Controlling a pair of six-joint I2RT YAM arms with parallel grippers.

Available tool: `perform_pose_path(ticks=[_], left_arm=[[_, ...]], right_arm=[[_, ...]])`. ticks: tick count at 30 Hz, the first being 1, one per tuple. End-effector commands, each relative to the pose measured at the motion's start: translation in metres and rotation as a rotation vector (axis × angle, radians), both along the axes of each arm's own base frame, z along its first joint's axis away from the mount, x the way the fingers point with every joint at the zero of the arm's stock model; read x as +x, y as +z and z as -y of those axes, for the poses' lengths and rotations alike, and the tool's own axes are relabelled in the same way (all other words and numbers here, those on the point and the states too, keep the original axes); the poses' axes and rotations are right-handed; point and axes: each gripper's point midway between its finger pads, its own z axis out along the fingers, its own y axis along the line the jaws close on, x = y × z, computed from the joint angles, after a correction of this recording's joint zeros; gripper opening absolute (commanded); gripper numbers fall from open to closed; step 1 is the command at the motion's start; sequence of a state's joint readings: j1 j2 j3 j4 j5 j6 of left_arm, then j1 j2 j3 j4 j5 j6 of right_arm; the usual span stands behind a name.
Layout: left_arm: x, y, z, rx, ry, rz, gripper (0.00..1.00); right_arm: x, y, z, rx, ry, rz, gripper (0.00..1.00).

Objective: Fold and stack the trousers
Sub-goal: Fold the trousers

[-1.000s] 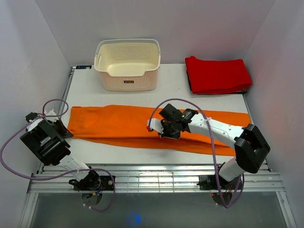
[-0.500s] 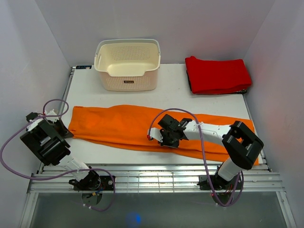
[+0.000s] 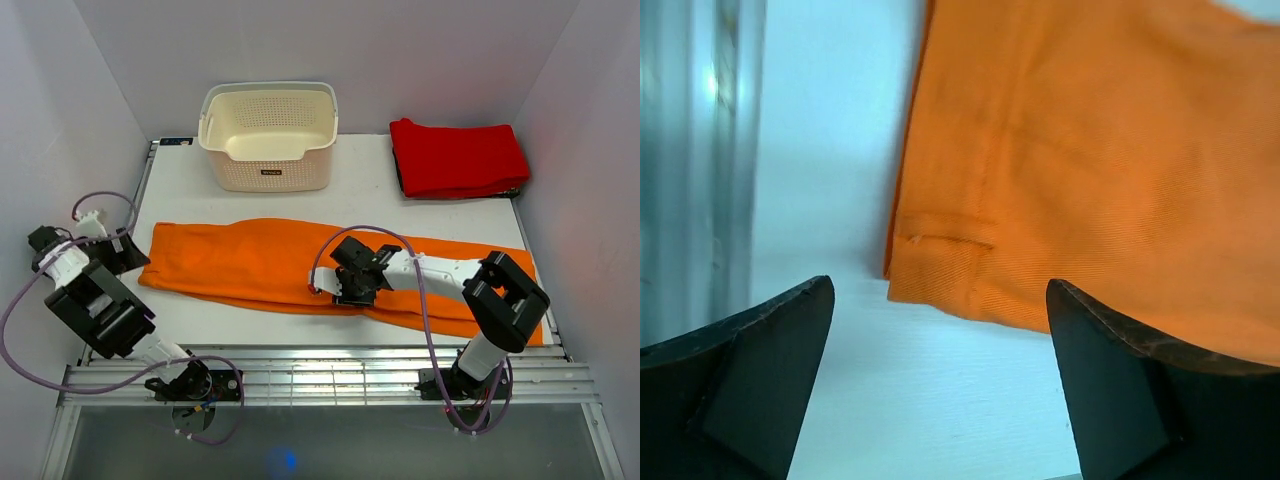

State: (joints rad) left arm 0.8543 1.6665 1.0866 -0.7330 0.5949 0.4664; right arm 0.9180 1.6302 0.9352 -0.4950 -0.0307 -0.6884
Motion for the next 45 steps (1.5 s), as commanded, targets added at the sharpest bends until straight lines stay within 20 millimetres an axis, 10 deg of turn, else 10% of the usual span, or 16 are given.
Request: perform_pose_path(ticks=[1,4,7,11,16,24,32,45], left_arm=[[0.037,0.124,0.022,0.178,-0.262,0.428,0.98],[0.046,0.157,0.08,0.269,-0.555,0.532,0.98],[0.037,0.147,0.148,0.235,-0.801,0.567,0.91],[0.018,0.093,0.224,0.151,-1.049,0.474,0.74],[0.006,0.029,0.284,0.112,-1.14,0.309,0.62],[0.005,-0.045,0.284,0.16,-1.038,0.033,0.52],[0.014,-0.082,0.238,0.195,-0.819,-0.204,0.43],[0.021,-0.081,0.246,0.125,-0.759,-0.235,0.54]], right_arm=[[-0.006,-0.018,0.025,-0.108,0.042,-0.051,0.46],[-0.007,0.01,0.015,-0.02,0.043,-0.03,0.76],[-0.011,0.042,0.016,0.051,0.036,-0.001,0.94],[-0.015,0.078,0.038,0.145,0.011,0.013,0.93],[0.002,0.075,0.132,0.058,-0.183,-0.004,0.69],[0.0,0.035,0.267,-0.142,-0.395,-0.02,0.56],[0.042,0.057,0.302,-0.142,-0.419,-0.002,0.53],[-0.027,0.05,0.381,-0.298,-0.369,-0.086,0.52]])
